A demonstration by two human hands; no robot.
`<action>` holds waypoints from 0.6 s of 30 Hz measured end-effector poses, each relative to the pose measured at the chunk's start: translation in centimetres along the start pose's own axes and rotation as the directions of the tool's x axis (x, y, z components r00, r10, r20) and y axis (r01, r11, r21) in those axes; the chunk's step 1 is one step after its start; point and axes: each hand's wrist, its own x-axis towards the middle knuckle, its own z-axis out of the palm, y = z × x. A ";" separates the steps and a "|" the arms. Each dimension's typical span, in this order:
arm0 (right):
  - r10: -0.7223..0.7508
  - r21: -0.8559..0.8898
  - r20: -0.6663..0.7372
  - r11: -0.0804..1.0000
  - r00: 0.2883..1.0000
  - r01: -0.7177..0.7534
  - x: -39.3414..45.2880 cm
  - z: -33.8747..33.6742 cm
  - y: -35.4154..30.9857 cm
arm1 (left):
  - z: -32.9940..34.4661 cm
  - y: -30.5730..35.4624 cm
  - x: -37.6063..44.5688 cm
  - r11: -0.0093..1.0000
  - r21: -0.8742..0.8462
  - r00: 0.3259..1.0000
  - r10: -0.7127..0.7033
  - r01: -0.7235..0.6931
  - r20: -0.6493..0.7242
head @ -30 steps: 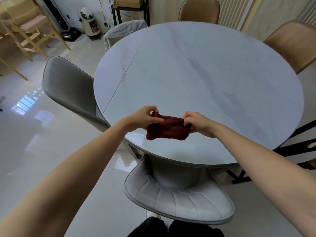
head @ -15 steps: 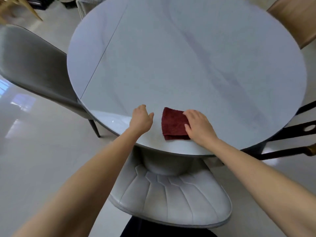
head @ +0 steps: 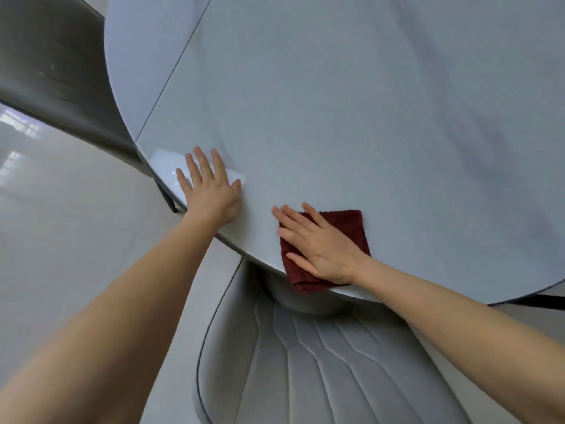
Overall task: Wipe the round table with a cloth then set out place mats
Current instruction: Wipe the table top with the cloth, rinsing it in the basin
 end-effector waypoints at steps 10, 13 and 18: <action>-0.212 0.020 0.122 0.977 0.970 0.211 8.3 -0.2 4.4 | -0.7 -1.9 2.4 0.981 -0.168 0.983 0.120 -0.096 0.141; 0.202 -0.016 0.011 0.979 0.979 -0.202 13.5 -0.4 6.7 | -1.1 -2.5 1.9 0.957 -0.274 0.976 0.140 -0.091 0.165; 0.144 -0.031 0.019 0.989 0.989 -0.144 13.6 0.0 6.6 | -0.8 -2.3 2.4 0.983 -0.169 0.979 0.104 -0.074 0.176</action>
